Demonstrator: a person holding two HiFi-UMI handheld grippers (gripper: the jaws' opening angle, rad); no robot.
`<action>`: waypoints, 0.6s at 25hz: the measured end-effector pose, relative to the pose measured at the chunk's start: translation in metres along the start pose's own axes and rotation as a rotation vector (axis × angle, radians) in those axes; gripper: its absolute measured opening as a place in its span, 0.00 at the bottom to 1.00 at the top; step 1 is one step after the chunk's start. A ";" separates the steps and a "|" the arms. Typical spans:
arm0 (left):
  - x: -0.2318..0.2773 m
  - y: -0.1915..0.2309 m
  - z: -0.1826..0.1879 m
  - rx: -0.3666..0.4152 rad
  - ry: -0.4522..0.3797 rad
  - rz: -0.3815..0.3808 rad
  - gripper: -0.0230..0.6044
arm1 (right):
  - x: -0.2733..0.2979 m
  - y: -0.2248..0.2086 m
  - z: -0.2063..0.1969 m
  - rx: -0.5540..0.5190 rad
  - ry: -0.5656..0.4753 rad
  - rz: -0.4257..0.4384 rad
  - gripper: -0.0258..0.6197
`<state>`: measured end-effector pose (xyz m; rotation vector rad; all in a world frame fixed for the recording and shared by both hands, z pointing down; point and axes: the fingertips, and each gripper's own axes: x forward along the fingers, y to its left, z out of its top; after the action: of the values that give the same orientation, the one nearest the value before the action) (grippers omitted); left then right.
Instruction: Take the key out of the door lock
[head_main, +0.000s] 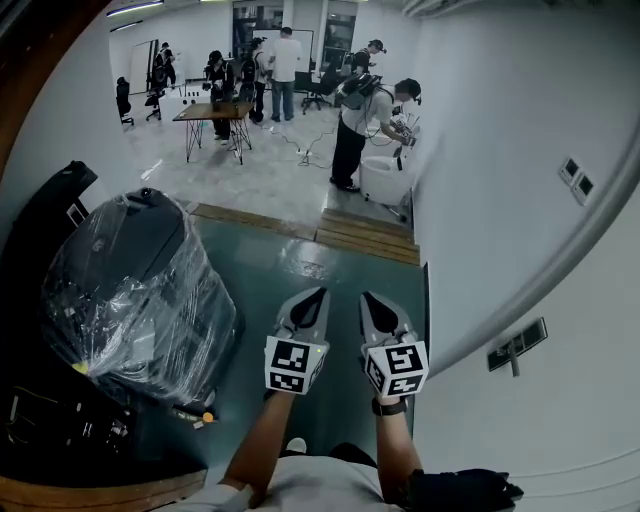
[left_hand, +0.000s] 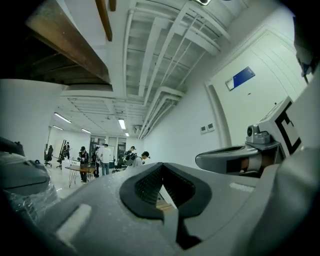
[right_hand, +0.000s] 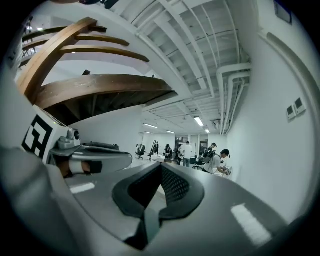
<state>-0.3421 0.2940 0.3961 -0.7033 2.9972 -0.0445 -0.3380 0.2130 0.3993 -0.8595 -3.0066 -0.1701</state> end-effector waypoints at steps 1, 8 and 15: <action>0.005 0.006 -0.007 -0.005 0.009 0.004 0.04 | 0.007 -0.001 -0.004 0.011 0.005 0.005 0.05; 0.076 0.008 -0.031 -0.040 0.048 -0.054 0.04 | 0.050 -0.050 -0.023 0.047 0.011 -0.005 0.05; 0.206 -0.046 -0.011 -0.007 0.020 -0.176 0.04 | 0.066 -0.193 -0.004 0.046 -0.068 -0.137 0.05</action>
<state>-0.5065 0.1616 0.3975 -0.9716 2.9466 -0.0505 -0.4961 0.0842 0.3859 -0.6700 -3.1201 -0.0740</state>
